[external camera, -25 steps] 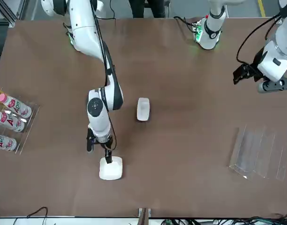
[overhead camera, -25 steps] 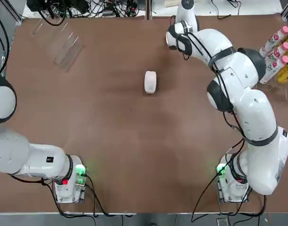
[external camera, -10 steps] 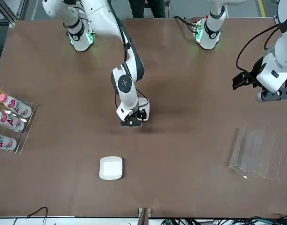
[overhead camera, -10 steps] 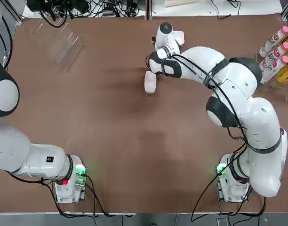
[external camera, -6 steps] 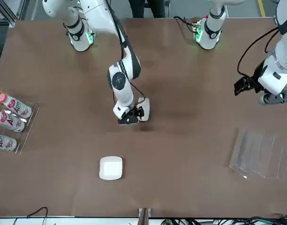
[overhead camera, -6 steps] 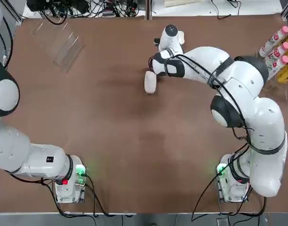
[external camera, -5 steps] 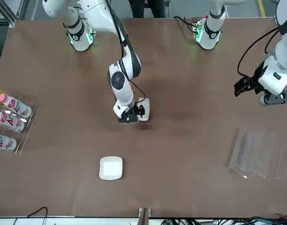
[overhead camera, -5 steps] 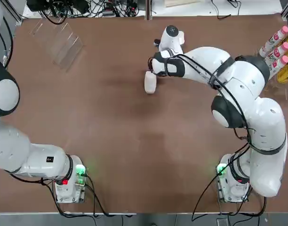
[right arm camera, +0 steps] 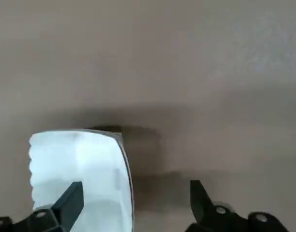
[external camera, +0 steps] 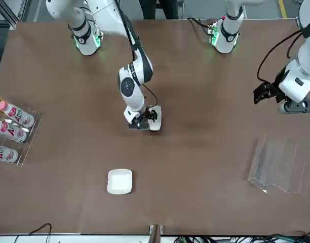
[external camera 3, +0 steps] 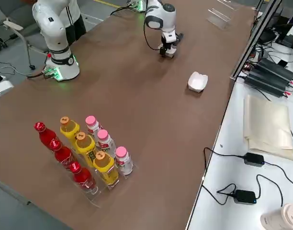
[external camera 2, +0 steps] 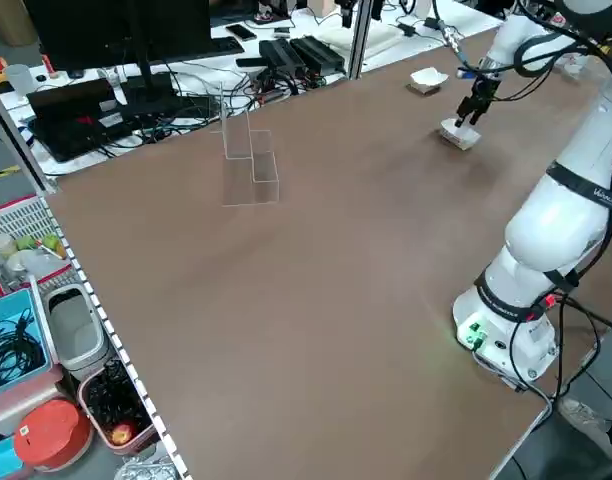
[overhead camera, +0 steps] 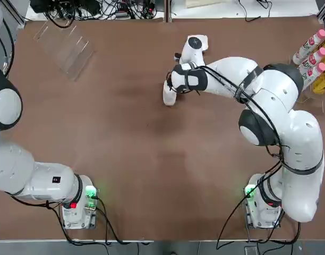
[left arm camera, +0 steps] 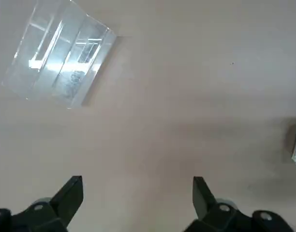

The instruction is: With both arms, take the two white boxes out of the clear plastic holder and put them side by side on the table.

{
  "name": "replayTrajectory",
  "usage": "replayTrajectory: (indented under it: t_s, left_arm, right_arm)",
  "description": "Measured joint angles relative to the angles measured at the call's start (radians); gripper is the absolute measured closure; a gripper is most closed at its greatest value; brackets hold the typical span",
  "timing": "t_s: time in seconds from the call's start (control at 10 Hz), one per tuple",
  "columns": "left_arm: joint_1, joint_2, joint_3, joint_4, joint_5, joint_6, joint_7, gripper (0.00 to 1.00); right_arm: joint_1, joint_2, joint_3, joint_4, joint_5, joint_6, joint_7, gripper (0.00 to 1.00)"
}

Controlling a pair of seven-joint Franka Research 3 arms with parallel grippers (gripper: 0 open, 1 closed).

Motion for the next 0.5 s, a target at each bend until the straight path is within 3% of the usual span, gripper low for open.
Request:
replayTrajectory:
  t_s: [0.3, 0.5]
  left_arm:
    - [0.026, -0.001, 0.001, 0.009, 0.000, 0.001, 0.023, 0.00]
    - [0.022, -0.002, -0.003, 0.026, -0.005, 0.001, 0.024, 0.00]
  right_arm:
    - [0.002, 0.000, 0.059, -0.039, 0.068, 0.129, 0.000, 0.06]
    - [0.004, 0.000, 0.072, -0.057, 0.094, 0.159, 0.000, 0.10]
